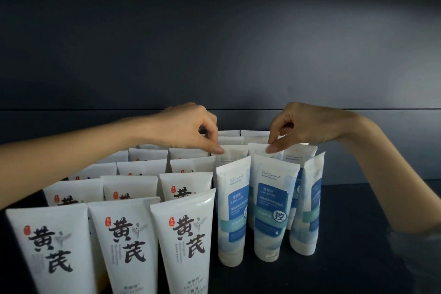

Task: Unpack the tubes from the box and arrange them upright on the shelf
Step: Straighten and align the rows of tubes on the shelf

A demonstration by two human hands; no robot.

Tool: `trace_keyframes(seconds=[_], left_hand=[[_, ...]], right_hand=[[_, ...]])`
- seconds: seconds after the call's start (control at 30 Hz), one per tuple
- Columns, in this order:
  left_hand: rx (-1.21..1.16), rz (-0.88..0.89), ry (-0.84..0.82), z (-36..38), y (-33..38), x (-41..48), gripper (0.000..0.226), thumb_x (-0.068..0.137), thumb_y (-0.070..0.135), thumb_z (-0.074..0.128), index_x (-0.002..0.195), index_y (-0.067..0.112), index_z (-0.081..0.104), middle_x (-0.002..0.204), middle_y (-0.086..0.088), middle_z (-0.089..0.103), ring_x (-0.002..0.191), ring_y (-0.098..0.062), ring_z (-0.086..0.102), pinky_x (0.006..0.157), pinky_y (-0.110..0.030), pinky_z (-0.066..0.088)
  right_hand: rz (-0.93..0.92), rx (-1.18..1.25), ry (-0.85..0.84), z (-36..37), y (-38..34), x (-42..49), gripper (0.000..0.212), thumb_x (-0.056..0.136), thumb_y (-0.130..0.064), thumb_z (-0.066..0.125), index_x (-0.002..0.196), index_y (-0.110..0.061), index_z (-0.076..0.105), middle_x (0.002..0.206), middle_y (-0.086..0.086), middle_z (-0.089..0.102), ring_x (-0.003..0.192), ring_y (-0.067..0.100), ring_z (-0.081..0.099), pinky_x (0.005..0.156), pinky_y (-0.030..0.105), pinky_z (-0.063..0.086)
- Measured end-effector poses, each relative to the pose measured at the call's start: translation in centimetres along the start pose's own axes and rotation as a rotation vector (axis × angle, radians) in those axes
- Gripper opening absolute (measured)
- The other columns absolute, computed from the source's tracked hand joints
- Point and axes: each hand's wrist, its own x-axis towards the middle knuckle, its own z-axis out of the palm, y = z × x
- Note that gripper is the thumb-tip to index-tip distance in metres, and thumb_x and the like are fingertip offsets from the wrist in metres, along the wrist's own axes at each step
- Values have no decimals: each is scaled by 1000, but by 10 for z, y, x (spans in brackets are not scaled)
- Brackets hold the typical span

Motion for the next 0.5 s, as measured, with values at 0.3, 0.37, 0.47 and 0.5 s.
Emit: trace_keyframes(seconds=[0.3,0.37,0.47,0.5], left_hand=[[-77,4,50,5,-2,0,19,75,37,74,69,20,75,68,11,56,59,1,48,58,-24,34],[-83,-5,60,6,-2,0,20,75,38,74,70,19,75,68,11,56,60,1,48,59,-26,36],[-88,-19,56,5,-4,0,21,73,42,73,69,21,75,69,10,58,61,0,49,60,-26,37],[-88,-25,49,5,-5,0,22,72,44,73,68,22,75,70,10,59,62,0,50,60,-25,36]], right_hand=[[22,15,-9,-1,2,-1,13,76,-33,76,65,-26,73,48,-9,31,49,8,28,49,15,24],[24,23,2,-2,3,-1,12,75,-36,76,69,-26,74,50,-10,34,50,7,31,52,13,26],[44,42,37,-10,8,-6,18,68,-45,77,78,-30,75,60,1,42,57,11,42,65,18,38],[47,52,48,-13,10,-10,23,65,-48,76,80,-31,75,60,3,42,57,12,46,67,18,43]])
